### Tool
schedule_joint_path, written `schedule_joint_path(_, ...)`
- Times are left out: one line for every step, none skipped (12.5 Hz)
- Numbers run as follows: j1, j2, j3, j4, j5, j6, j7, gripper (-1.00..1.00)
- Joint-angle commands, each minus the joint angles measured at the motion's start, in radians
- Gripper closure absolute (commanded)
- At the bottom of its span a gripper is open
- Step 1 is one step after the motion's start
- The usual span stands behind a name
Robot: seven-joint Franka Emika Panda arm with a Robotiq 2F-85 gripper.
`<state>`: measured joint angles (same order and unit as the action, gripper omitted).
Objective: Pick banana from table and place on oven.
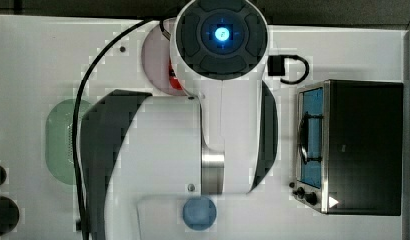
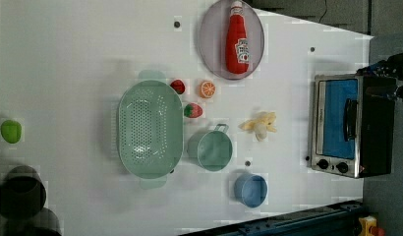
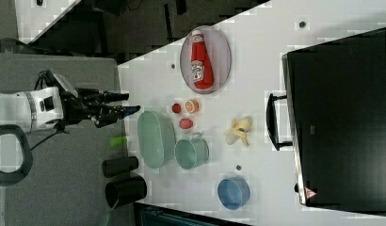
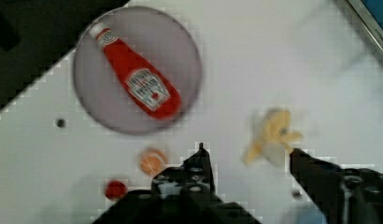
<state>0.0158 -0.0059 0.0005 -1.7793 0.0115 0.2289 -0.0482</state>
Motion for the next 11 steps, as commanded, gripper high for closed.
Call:
schedule_joint_path(-0.045,-0.497,-0.047,-0.318,-0.040,-0.212,0.121,-0.59)
schedule_joint_path(-0.043,-0.497,-0.046,-0.319,-0.040,-0.207,0.121,-0.81)
schedule_joint_path(-0.043,-0.497,-0.046,-0.319,-0.040,-0.208,0.121,-1.00)
schedule_joint_path(-0.043,-0.496,-0.047,-0.323,-0.040,-0.208,0.121,-1.00)
schedule_joint_path(-0.042,-0.489,-0.046,-0.325,-0.040,-0.203,0.121,-1.00)
schedule_joint_path(-0.041,-0.474,-0.045,-0.326,-0.040,-0.199,0.121,-1.00)
schedule_joint_path(-0.040,-0.450,-0.045,-0.329,-0.040,-0.192,0.121,-1.00)
schedule_joint_path(-0.039,-0.418,-0.045,-0.334,-0.040,-0.174,0.121,-1.00)
schedule_joint_path(-0.039,-0.377,-0.045,-0.340,-0.040,-0.142,0.121,-1.00)
schedule_joint_path(-0.039,-0.331,-0.045,-0.344,-0.040,-0.101,0.121,-1.00)
schedule_joint_path(-0.039,-0.282,-0.045,-0.349,-0.040,-0.052,0.121,-1.00)
